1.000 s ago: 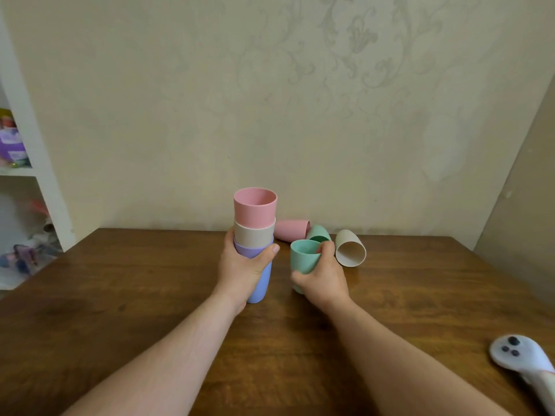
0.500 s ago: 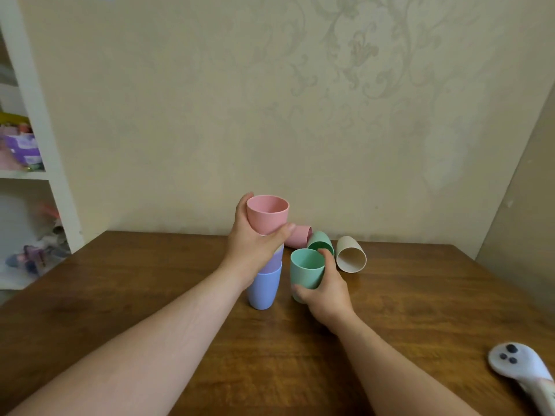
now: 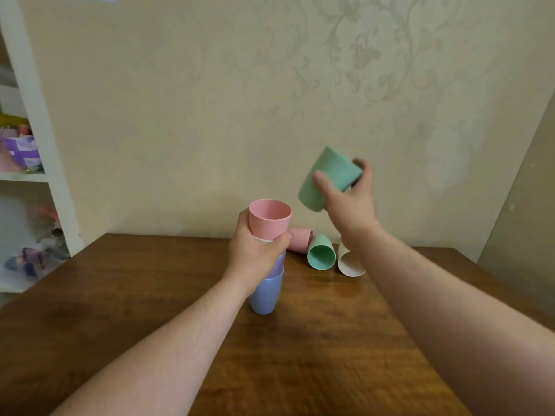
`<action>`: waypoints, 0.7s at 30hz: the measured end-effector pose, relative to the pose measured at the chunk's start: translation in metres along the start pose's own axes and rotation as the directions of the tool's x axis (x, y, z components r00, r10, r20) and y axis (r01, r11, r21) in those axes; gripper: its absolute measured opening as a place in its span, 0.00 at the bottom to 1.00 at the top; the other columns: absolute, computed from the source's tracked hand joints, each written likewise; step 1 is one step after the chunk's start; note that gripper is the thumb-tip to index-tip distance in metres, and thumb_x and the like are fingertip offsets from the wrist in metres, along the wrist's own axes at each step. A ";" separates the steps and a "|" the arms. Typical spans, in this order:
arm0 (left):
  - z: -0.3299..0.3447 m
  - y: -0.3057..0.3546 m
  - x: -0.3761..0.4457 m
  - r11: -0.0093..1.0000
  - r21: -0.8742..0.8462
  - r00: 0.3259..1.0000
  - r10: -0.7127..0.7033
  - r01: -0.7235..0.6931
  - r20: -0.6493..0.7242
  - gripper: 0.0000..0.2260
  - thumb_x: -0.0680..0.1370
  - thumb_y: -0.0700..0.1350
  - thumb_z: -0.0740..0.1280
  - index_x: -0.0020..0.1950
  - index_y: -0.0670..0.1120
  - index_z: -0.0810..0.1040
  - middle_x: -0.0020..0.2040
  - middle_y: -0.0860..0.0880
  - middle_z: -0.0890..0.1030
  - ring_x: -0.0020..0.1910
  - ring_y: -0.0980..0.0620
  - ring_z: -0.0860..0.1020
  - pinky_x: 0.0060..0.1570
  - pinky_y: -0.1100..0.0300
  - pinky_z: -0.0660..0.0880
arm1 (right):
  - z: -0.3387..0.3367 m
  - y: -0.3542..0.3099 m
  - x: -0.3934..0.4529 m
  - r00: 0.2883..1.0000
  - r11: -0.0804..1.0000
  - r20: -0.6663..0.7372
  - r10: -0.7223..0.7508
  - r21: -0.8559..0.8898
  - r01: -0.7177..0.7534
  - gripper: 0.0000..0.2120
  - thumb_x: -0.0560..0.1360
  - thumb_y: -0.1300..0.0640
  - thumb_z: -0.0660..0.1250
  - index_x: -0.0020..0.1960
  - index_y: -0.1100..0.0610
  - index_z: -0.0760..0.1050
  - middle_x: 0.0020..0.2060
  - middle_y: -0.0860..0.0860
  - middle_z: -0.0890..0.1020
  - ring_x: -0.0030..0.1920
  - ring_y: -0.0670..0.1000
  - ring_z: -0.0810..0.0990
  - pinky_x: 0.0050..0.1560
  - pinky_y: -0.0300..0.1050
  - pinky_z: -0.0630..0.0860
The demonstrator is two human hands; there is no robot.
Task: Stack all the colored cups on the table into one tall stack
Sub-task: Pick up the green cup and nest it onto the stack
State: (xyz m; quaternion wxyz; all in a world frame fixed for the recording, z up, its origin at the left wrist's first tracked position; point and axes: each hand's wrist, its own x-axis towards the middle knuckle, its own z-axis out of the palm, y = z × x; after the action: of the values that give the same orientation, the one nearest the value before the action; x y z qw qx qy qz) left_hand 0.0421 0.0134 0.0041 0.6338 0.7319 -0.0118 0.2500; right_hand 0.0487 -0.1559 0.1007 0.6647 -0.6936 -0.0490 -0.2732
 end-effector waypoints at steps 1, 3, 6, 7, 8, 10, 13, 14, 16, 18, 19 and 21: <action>0.000 0.000 0.000 1.000 -0.003 1.000 -0.003 0.003 -0.002 0.30 0.65 0.57 0.81 0.65 0.60 0.75 0.56 0.59 0.85 0.55 0.55 0.84 0.56 0.48 0.84 | 0.005 -0.016 0.004 0.999 0.998 0.033 -0.041 0.053 0.039 0.39 0.75 0.50 0.80 0.78 0.48 0.62 0.59 0.44 0.78 0.54 0.43 0.81 0.56 0.49 0.83; 0.001 0.001 0.000 1.000 -0.018 1.000 -0.017 0.017 0.003 0.31 0.66 0.56 0.82 0.66 0.60 0.75 0.56 0.58 0.85 0.55 0.53 0.84 0.54 0.48 0.84 | 0.015 -0.035 0.006 0.982 0.991 0.168 -0.087 0.111 0.069 0.39 0.73 0.55 0.81 0.77 0.48 0.63 0.60 0.45 0.78 0.56 0.46 0.82 0.54 0.49 0.84; 0.001 0.002 0.001 0.999 -0.023 0.999 -0.042 0.042 0.008 0.30 0.69 0.51 0.83 0.68 0.61 0.75 0.56 0.59 0.85 0.55 0.56 0.84 0.53 0.52 0.83 | 0.029 -0.035 -0.003 0.919 0.996 0.384 -0.090 0.014 0.091 0.42 0.70 0.59 0.82 0.77 0.46 0.65 0.61 0.48 0.79 0.57 0.50 0.83 0.52 0.47 0.85; 0.001 0.001 0.002 0.999 -0.026 0.999 -0.046 0.046 0.007 0.30 0.69 0.51 0.83 0.67 0.62 0.75 0.56 0.59 0.86 0.55 0.57 0.85 0.52 0.53 0.83 | 0.033 -0.028 -0.009 0.902 0.995 0.426 -0.075 -0.024 0.094 0.42 0.70 0.60 0.83 0.76 0.45 0.65 0.61 0.48 0.79 0.57 0.50 0.84 0.53 0.48 0.86; 0.002 0.001 0.002 0.998 -0.034 0.999 -0.051 0.052 0.008 0.29 0.69 0.51 0.83 0.66 0.62 0.75 0.55 0.60 0.86 0.54 0.58 0.85 0.52 0.55 0.83 | 0.036 -0.018 -0.014 0.890 0.996 0.454 -0.051 -0.047 0.081 0.43 0.69 0.60 0.83 0.76 0.45 0.65 0.61 0.48 0.79 0.57 0.50 0.84 0.55 0.50 0.86; 0.002 -0.001 0.003 0.997 -0.044 0.998 -0.056 0.057 0.015 0.29 0.68 0.51 0.83 0.65 0.62 0.76 0.53 0.61 0.87 0.52 0.62 0.86 0.51 0.56 0.84 | 0.040 0.002 -0.024 0.872 0.994 0.490 0.001 -0.093 0.051 0.44 0.67 0.55 0.84 0.76 0.41 0.65 0.60 0.45 0.80 0.58 0.51 0.84 0.60 0.54 0.85; 0.004 -0.004 0.004 0.998 -0.052 0.999 -0.046 0.047 0.012 0.30 0.66 0.52 0.82 0.65 0.61 0.76 0.53 0.62 0.87 0.54 0.61 0.86 0.55 0.53 0.85 | 0.043 0.021 -0.029 0.859 0.997 0.510 0.054 -0.077 -0.017 0.49 0.63 0.46 0.84 0.77 0.36 0.61 0.63 0.45 0.81 0.62 0.52 0.84 0.64 0.59 0.83; 0.004 -0.005 0.003 0.998 -0.048 0.999 -0.042 0.042 0.011 0.29 0.66 0.53 0.82 0.64 0.63 0.76 0.53 0.63 0.87 0.54 0.61 0.86 0.54 0.54 0.84 | 0.043 0.023 -0.029 0.854 0.998 0.517 0.057 -0.062 -0.029 0.50 0.63 0.47 0.84 0.77 0.36 0.60 0.63 0.46 0.81 0.62 0.52 0.84 0.65 0.59 0.82; 0.005 -0.009 0.000 0.998 -0.045 0.999 -0.034 0.034 0.013 0.30 0.66 0.54 0.83 0.64 0.65 0.75 0.52 0.65 0.86 0.52 0.64 0.85 0.52 0.58 0.83 | 0.043 0.023 -0.028 0.848 0.998 0.528 0.057 -0.056 -0.033 0.49 0.66 0.49 0.84 0.78 0.36 0.59 0.64 0.46 0.81 0.62 0.52 0.84 0.66 0.59 0.81; 0.005 -0.018 -0.004 0.998 -0.055 0.999 -0.022 0.024 0.037 0.35 0.65 0.54 0.85 0.68 0.64 0.75 0.55 0.65 0.86 0.55 0.63 0.85 0.55 0.56 0.84 | 0.041 0.025 -0.025 0.845 0.998 0.532 0.050 -0.065 -0.018 0.49 0.68 0.48 0.84 0.79 0.37 0.58 0.65 0.46 0.80 0.63 0.51 0.84 0.67 0.59 0.81; 0.006 -0.023 -0.006 0.997 -0.066 0.998 -0.026 0.029 0.050 0.36 0.65 0.53 0.85 0.70 0.64 0.74 0.58 0.63 0.86 0.57 0.61 0.86 0.57 0.52 0.85 | 0.040 0.027 -0.024 0.844 0.997 0.535 0.046 -0.076 -0.005 0.50 0.68 0.47 0.84 0.79 0.37 0.57 0.65 0.45 0.80 0.63 0.51 0.84 0.66 0.58 0.81; 0.007 -0.032 -0.010 0.996 -0.078 0.998 -0.032 0.035 0.051 0.37 0.67 0.50 0.85 0.73 0.63 0.74 0.61 0.61 0.86 0.60 0.58 0.85 0.59 0.50 0.85 | 0.037 0.030 -0.022 0.829 0.995 0.558 0.040 -0.094 0.015 0.51 0.69 0.46 0.84 0.81 0.37 0.55 0.67 0.44 0.79 0.64 0.49 0.83 0.62 0.54 0.83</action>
State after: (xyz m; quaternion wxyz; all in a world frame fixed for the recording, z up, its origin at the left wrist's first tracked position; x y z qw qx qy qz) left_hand 0.0458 0.0103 -0.0294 0.6657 0.7125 -0.0250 0.2204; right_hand 0.0545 -0.1180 0.0650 0.5898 -0.7739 -0.2238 -0.0561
